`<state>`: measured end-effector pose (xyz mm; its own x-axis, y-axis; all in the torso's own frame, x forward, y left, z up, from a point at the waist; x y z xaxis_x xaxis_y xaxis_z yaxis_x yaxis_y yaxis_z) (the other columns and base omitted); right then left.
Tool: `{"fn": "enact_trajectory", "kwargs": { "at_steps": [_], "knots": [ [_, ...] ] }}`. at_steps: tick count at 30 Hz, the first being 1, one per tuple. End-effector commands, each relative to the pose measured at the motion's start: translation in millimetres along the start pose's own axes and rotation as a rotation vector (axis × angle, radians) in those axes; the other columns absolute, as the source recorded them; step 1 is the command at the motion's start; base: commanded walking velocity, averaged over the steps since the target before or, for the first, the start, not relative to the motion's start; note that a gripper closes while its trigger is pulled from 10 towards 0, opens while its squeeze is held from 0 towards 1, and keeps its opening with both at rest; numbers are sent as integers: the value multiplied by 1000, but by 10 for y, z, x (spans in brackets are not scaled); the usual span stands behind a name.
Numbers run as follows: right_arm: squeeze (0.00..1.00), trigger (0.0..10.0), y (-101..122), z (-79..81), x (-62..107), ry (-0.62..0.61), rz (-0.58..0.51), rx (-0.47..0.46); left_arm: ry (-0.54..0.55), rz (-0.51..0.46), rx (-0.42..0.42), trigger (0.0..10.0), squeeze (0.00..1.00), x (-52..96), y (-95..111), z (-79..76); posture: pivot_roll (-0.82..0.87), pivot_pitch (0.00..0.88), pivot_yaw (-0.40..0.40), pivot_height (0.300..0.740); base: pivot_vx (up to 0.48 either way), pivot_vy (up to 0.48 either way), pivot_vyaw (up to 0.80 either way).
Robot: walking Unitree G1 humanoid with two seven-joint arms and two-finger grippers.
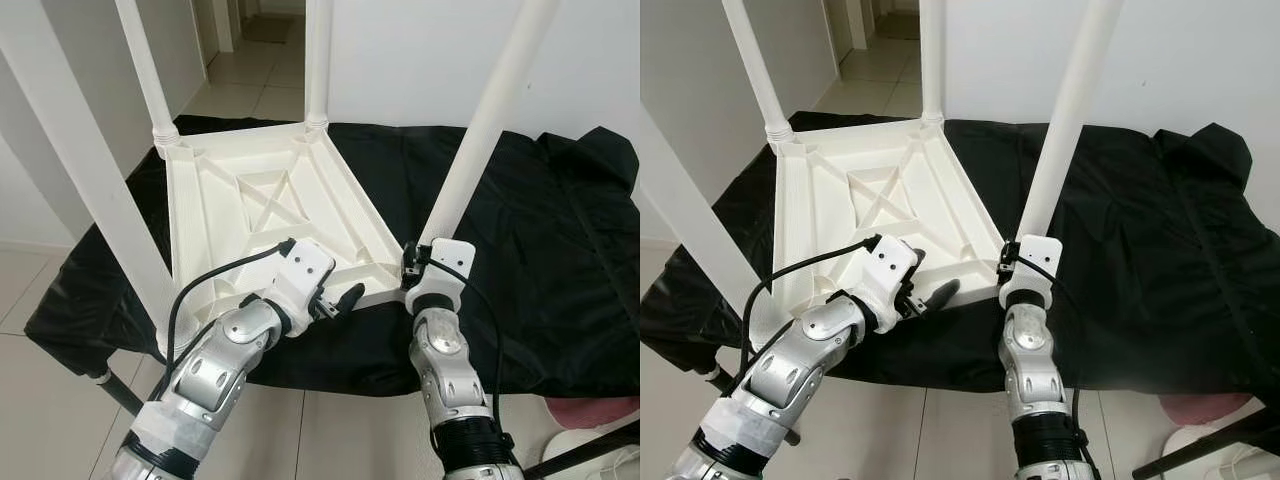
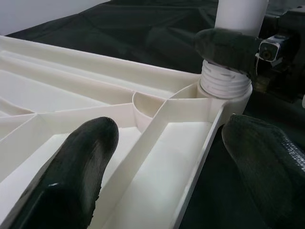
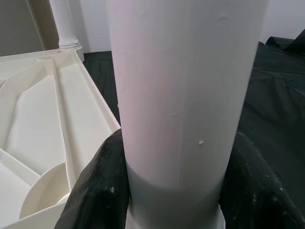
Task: Building children table
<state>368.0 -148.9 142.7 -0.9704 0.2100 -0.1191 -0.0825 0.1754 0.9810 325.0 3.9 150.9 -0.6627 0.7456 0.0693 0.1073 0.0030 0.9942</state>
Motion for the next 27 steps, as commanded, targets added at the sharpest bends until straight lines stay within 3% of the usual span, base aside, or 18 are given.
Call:
{"fn": "enact_trajectory", "kwargs": {
  "at_steps": [1,2,13,14,21,27],
  "knots": [
    [0,10000,-113,16,37,1,53,-32,-50,16,-21,10000,0,-9,-9,-41,-24,0,5,740,0,0,0],
    [1000,10000,-67,-2,29,13,26,-33,-46,9,-23,10000,0,-12,9,-37,-32,0,6,740,0,0,0],
    [973,10000,86,-95,42,52,-66,-24,-61,6,-20,10000,0,-15,16,-66,-52,0,26,740,0,0,0],
    [0,10000,122,-96,37,84,-90,-25,-63,8,-24,10000,0,-16,15,-64,-62,0,35,740,0,0,0],
    [0,10000,235,-111,-13,225,-176,3,-71,9,-33,10000,0,-29,21,-65,-66,0,44,740,0,0,0],
    [0,10000,309,-53,-74,372,-233,83,-78,4,-36,10000,0,-28,40,-70,-61,0,58,740,0,0,0]
  ]
}}
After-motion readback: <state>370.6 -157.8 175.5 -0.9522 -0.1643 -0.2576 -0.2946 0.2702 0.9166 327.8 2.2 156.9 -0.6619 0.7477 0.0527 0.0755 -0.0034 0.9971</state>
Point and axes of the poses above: a point about 5 cm out from each wrist's last joint towards the gripper, its own x axis pointing back from the gripper into the wrist, its own y axis along the axis of the wrist's last joint, z = x × y, the point moved 6 cm from there along -x, pointing out of the wrist towards the gripper, and after that the axes turned 13 degrees about x, right-handed, at the moved point
